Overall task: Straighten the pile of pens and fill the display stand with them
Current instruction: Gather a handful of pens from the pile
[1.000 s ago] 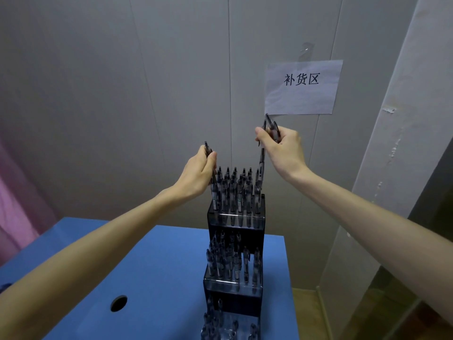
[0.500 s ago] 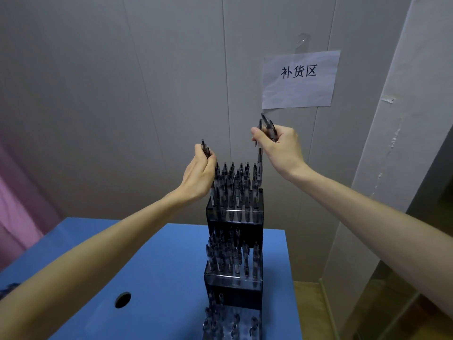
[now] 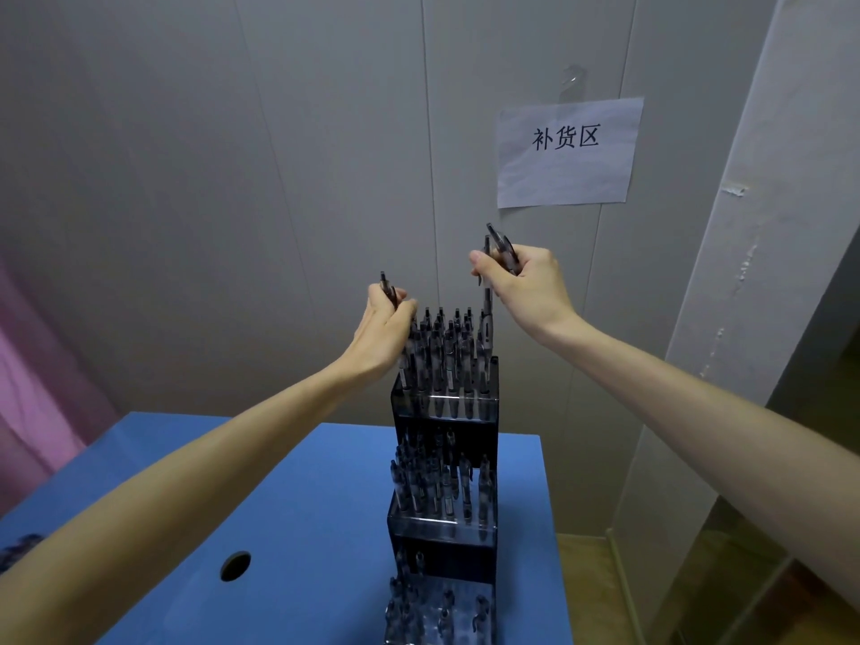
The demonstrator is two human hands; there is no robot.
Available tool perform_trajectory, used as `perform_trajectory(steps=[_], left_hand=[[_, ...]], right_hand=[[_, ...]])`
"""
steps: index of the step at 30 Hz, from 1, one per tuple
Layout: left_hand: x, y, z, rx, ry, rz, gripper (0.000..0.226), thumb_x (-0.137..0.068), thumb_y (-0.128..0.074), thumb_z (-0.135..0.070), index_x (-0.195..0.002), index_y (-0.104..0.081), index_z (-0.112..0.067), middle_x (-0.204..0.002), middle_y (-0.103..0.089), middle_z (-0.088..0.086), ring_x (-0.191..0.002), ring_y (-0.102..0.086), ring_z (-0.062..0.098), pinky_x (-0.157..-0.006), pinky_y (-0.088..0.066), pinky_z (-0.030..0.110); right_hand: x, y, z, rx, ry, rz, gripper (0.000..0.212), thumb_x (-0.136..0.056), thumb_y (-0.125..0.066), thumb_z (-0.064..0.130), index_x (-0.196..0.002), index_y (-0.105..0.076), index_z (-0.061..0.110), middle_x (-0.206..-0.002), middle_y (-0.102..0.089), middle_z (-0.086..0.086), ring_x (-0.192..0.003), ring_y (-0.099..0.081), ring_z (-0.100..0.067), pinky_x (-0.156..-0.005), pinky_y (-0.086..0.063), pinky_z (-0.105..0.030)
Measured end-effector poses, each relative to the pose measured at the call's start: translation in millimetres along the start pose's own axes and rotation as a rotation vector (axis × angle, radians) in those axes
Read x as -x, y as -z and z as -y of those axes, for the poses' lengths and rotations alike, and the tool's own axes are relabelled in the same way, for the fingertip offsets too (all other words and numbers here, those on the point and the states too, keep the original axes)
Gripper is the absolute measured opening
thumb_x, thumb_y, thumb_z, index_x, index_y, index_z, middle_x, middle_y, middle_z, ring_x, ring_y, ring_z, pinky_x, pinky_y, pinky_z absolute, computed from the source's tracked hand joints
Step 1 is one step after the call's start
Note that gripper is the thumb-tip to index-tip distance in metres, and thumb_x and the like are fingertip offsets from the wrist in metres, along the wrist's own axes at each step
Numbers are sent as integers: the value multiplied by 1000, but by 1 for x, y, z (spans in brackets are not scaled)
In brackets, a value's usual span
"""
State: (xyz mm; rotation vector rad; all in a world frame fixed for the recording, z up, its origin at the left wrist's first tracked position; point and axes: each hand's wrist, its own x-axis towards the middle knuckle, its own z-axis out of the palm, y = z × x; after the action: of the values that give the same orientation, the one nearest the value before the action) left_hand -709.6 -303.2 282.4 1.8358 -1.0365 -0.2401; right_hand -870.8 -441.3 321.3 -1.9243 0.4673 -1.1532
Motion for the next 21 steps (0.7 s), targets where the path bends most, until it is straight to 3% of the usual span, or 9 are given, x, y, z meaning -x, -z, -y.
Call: perform_trajectory(steps=[2,6,10,13,17,21], left_hand=[[-1,5,-2,43,2,-25,35,-102,-36,-47,-121,-40,-17,-124,-51,5,-110,-51,20,-92,-43,41],[0,19,-6,109,-26,-79,54,-91,-30,-59,-122,-45,-18,-129,-57,6,-123,-52,22,-104,-41,48],[0,27,-3,35,-35,-100,31,-101,-38,-45,-118,-44,-20,-121,-57,-1,-116,-56,21,-105,-44,50],[0,24,1,27,-13,-55,28,-107,-44,-40,-119,-44,-15,-119,-57,0,-115,-57,18,-106,-46,46],[0,16,5,31,53,-28,33,-108,-42,-41,-121,-41,-11,-113,-54,-2,-111,-56,15,-105,-47,46],[-2,11,4,109,145,-27,32,-108,-42,-38,-124,-38,-10,-104,-51,-3,-105,-53,16,-105,-47,47]], right_hand=[[3,1,0,-4,3,11,34,-93,-70,41,-80,-75,10,-63,-55,1,-60,-45,-12,-61,-38,-29],[10,2,-1,-13,12,34,35,-93,-70,41,-80,-75,10,-63,-55,-1,-59,-45,-13,-61,-38,-31],[17,-2,0,-18,37,50,35,-94,-69,41,-79,-74,10,-63,-55,-9,-60,-46,-16,-61,-38,-32],[20,-5,5,-30,52,60,33,-94,-70,41,-79,-75,12,-70,-61,-23,-61,-48,-17,-63,-40,-32],[23,-5,8,-7,55,68,33,-94,-70,39,-80,-75,9,-62,-56,-8,-60,-47,-13,-62,-40,-31],[26,-1,5,-2,54,81,38,-94,-70,40,-81,-73,4,-63,-55,-7,-61,-47,-14,-62,-39,-31]])
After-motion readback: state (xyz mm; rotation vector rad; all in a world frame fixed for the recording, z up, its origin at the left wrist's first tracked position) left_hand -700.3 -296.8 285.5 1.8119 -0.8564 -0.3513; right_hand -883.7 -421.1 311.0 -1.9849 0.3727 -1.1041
